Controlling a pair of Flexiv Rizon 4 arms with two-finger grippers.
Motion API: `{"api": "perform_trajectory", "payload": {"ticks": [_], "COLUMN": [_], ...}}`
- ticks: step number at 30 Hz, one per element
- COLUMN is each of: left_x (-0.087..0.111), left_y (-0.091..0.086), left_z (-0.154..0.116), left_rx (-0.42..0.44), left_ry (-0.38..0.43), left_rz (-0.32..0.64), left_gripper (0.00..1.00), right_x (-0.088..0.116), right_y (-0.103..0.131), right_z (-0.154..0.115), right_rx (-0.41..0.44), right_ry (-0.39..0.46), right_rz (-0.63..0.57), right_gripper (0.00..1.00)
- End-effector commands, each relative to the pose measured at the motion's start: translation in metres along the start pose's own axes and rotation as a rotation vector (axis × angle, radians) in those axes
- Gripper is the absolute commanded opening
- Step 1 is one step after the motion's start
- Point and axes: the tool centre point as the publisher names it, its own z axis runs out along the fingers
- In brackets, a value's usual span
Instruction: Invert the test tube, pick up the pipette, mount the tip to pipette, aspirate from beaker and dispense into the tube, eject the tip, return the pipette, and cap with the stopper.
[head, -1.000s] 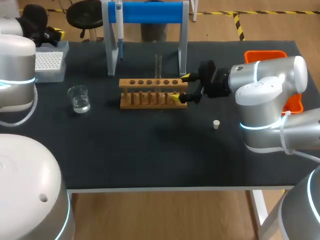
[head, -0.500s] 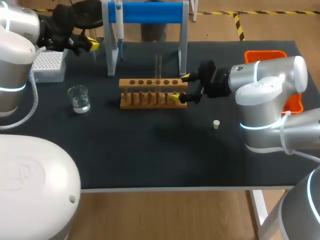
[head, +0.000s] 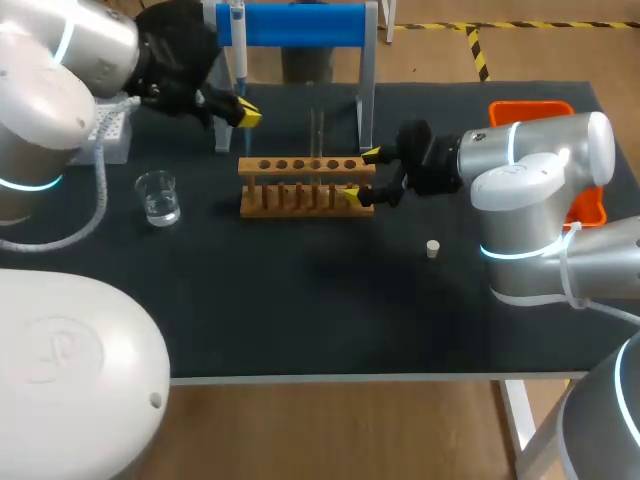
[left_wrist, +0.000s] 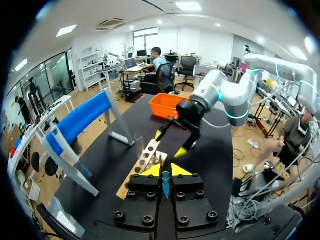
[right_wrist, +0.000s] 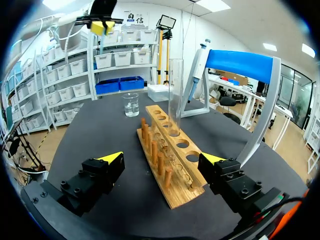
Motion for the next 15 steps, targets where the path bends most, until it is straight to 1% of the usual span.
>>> {"api": "perform_trajectory", "payload": {"ticks": [1, 7, 15], "left_x": [0.009, 0.021, 0.02], "left_y": [-0.012, -0.027, -0.029], "left_z": [0.014, 0.024, 0.026], "left_rx": [0.011, 0.005, 0.01], "left_ry": [0.022, 0.043, 0.05], "left_rz": [0.025, 0.038, 0.036], "left_gripper": [0.0, 0.0, 0.0], "right_x": [0.001, 0.001, 0.001], "right_y": [-0.001, -0.001, -0.001], "right_z": [0.0, 0.0, 0.0], "right_rx": [-0.001, -0.001, -0.001], "right_ry": [-0.003, -0.003, -0.003], "right_rz": [0.0, 0.0, 0.0], "right_gripper": [1.0, 1.0, 1.0]}}
